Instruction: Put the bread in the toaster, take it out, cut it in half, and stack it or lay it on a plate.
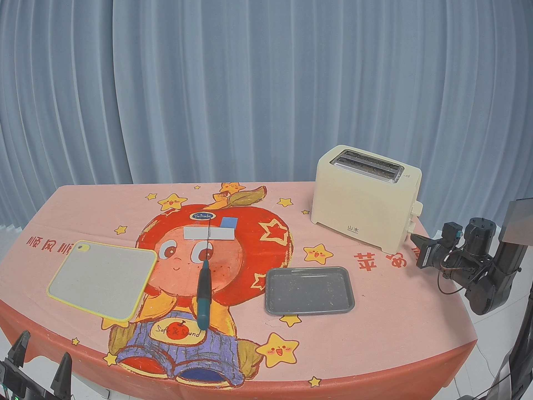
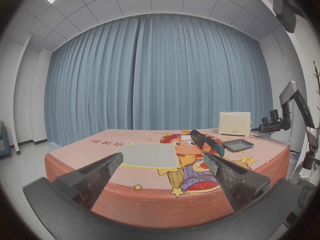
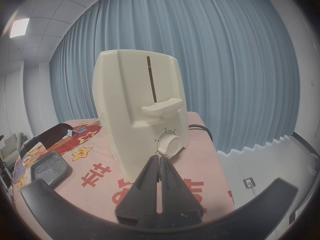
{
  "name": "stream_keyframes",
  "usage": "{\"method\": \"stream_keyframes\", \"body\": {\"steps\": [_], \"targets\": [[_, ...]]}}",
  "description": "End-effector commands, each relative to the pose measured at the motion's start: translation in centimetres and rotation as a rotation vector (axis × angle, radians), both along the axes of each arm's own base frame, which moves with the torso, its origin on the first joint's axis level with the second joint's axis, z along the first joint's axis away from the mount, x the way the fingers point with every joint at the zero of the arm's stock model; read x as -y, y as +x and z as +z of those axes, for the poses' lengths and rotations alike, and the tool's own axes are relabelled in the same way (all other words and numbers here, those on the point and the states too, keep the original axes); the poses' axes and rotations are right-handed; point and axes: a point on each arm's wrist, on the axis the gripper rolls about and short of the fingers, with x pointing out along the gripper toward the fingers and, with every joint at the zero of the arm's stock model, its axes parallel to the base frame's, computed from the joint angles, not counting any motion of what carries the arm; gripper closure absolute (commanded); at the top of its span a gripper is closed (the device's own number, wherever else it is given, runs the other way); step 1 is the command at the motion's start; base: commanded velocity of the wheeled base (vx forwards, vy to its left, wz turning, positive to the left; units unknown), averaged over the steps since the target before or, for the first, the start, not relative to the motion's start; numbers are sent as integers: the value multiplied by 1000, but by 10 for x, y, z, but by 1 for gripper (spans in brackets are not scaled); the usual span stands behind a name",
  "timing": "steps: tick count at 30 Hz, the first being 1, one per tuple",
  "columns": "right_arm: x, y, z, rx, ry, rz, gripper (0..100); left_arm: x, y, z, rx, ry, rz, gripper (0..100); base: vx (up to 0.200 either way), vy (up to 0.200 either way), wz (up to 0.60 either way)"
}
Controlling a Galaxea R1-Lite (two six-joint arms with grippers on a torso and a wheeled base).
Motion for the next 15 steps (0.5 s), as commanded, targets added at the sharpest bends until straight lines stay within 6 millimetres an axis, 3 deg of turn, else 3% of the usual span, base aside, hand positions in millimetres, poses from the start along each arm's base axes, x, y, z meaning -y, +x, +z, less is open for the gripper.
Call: {"method": "stream_keyframes", "body": {"steps": [1,10,15], "targets": [[0,1,-2,-7,0,-1,100,0,1,-5,-18,0,0,0,0,0,0],[-1,-1,-2,-3,-1,4,100,0,1,-5,-18,0,0,0,0,0,0],[-9,-4,10,35,1,28,100,0,1,-5,-18,0,0,0,0,0,0]]}}
